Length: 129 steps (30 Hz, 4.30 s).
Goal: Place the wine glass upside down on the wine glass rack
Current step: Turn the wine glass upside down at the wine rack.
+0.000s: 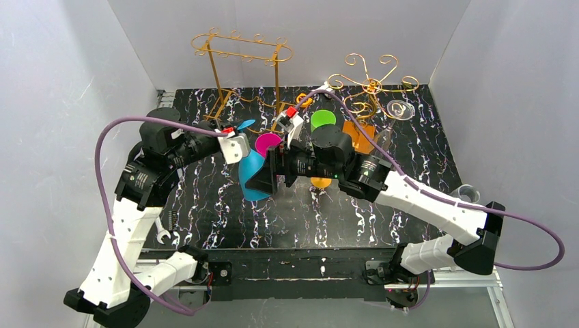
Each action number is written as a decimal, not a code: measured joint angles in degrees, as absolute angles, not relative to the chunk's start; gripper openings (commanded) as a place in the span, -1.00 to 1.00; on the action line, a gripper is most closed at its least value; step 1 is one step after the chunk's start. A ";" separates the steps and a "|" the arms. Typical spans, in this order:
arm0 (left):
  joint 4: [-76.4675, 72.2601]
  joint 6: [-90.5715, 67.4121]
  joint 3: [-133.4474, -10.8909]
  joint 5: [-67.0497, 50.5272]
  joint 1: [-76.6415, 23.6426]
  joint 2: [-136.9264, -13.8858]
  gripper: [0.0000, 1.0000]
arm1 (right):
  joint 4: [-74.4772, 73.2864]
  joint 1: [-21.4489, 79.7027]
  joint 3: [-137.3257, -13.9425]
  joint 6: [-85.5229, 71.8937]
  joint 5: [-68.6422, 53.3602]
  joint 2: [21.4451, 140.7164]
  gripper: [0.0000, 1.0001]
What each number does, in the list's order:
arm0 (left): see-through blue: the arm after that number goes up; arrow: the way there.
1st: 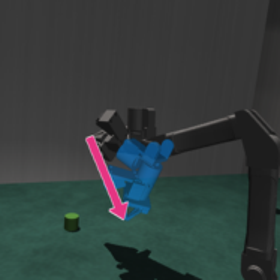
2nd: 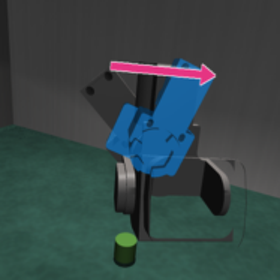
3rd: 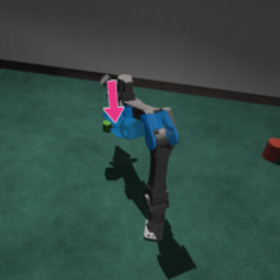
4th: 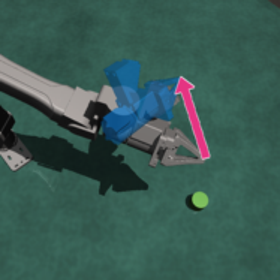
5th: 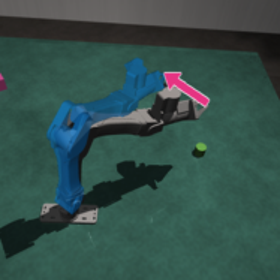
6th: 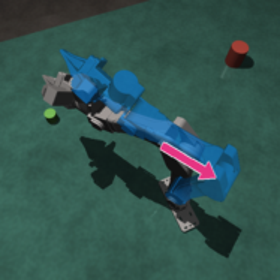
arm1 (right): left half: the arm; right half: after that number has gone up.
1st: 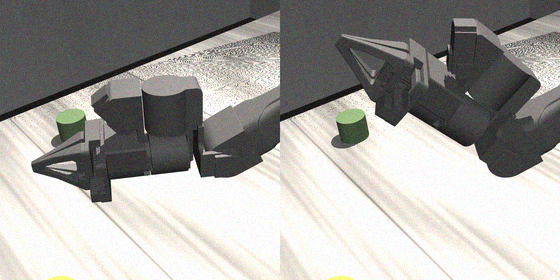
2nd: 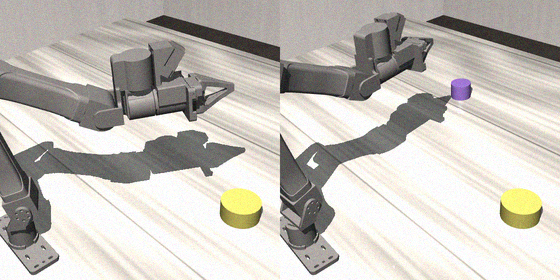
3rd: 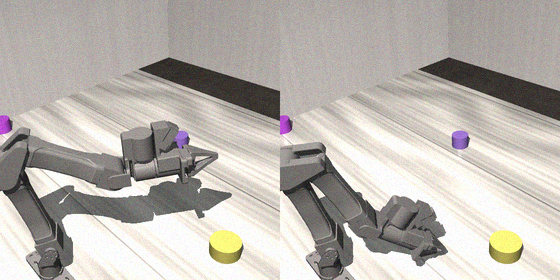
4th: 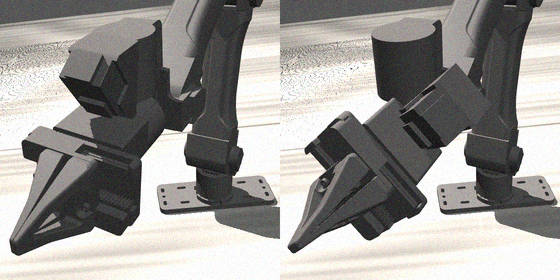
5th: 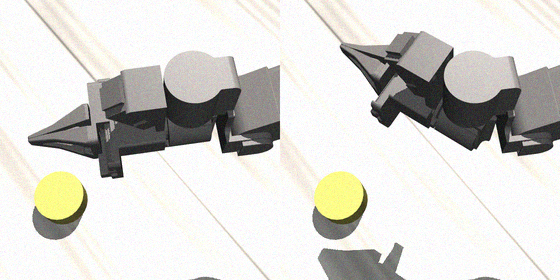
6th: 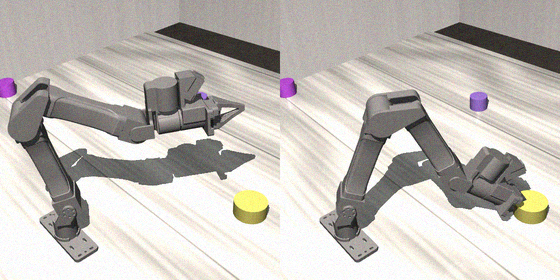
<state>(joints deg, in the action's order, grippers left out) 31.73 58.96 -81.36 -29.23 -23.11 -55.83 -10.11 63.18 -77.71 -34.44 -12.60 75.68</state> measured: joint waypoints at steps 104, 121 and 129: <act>33.04 18.63 -82.43 -29.43 -23.51 -61.82 0.89 | -12.99 25.93 -55.55 -15.25 7.31 60.38 -0.18; 32.99 18.41 -81.08 -29.43 -23.51 -61.41 0.89 | -9.67 25.93 -52.88 -7.22 3.51 58.02 -0.26; 32.99 18.41 -81.08 -29.43 -23.51 -61.41 0.89 | -8.16 25.93 -51.79 -5.76 1.58 57.65 -0.35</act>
